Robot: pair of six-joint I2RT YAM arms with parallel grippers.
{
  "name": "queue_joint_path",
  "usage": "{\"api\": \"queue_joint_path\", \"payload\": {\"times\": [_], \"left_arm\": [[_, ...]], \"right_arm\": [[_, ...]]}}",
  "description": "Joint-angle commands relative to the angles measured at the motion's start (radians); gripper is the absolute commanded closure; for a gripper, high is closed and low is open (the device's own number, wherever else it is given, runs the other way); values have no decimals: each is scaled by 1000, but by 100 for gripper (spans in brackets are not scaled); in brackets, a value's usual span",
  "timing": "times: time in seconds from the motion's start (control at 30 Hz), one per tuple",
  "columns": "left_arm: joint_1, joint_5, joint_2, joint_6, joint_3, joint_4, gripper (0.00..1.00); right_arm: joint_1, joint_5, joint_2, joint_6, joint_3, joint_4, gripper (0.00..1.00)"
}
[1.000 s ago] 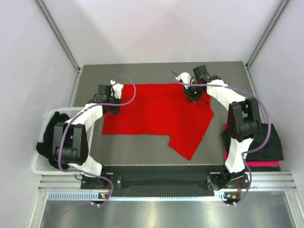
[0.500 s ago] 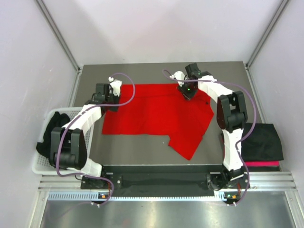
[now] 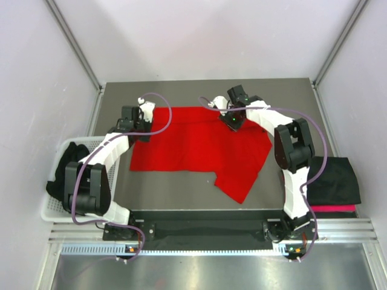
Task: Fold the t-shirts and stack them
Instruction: Fold the tshirt
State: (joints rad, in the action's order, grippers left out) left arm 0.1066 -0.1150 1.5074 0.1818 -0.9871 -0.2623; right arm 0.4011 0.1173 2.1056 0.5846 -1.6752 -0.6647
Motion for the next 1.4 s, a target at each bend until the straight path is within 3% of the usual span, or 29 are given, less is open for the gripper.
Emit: {"api": "queue_joint_path", "payload": {"times": [0.0,0.33,0.7,1.1,1.37], "left_arm": [[-4,-2,-30,-1,10,41,76],[-4,-5,-26,2,13,43,77],[-4,-3,-12,4,19,46,77],[-4,-6,-9,-2,21,49,78],[-4,-8,-13,-1,21,44,78]], "right_arm": [[38,-27,-59,20,-1,27,72],[56,-68,-24,26,-32,27,73],[-5,-108,70,1,-147,-4,73],[10,-25,-55,9,-40,16,73],[24,24,-30,12,-43,-16,73]]}}
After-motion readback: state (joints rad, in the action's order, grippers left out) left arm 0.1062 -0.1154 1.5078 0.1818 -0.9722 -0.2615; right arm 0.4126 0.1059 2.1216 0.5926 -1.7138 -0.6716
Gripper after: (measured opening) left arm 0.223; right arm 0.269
